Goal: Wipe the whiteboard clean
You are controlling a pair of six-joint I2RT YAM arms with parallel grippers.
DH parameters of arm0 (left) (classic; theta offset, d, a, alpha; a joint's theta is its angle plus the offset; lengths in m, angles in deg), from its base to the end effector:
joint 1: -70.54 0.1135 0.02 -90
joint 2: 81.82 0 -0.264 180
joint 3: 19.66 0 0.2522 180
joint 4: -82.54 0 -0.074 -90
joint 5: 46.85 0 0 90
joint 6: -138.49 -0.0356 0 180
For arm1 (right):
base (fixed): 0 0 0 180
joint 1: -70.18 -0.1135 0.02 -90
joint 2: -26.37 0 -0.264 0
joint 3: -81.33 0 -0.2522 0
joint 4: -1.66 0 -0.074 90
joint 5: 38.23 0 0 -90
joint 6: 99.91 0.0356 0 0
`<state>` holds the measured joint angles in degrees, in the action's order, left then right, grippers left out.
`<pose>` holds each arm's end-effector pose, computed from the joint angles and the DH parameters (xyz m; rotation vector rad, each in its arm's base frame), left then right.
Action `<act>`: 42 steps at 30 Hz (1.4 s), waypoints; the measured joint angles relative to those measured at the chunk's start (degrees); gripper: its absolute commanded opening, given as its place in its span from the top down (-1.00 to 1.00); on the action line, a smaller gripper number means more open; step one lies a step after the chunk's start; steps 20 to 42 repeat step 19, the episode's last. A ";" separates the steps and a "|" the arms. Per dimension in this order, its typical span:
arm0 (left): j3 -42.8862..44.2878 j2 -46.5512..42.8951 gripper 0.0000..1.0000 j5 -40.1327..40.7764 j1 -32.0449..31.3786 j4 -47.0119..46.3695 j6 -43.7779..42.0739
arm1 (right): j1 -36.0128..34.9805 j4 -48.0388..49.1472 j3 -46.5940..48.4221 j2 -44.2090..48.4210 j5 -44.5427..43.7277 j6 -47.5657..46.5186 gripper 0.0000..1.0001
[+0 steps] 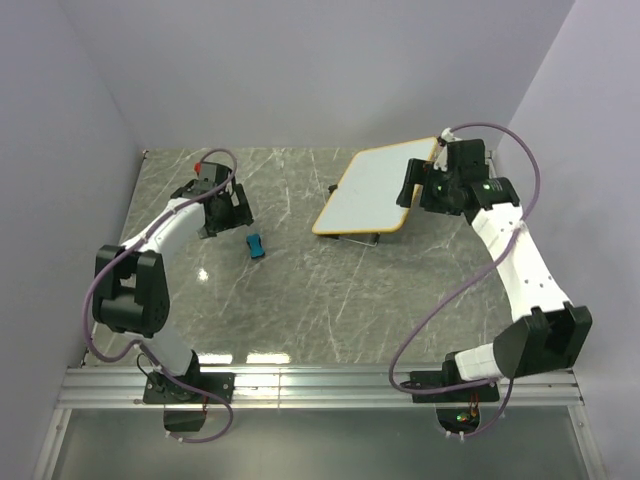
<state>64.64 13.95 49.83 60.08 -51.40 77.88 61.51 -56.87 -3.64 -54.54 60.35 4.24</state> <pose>0.3473 -0.0599 0.2337 -0.4654 2.5259 -0.1139 0.2966 0.0506 0.3593 0.0386 2.3650 0.3704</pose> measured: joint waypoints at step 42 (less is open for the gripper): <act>0.35 -22.97 -0.99 4.35 0.04 0.44 2.89 | 0.20 9.16 -6.78 41.79 -3.04 12.72 -0.99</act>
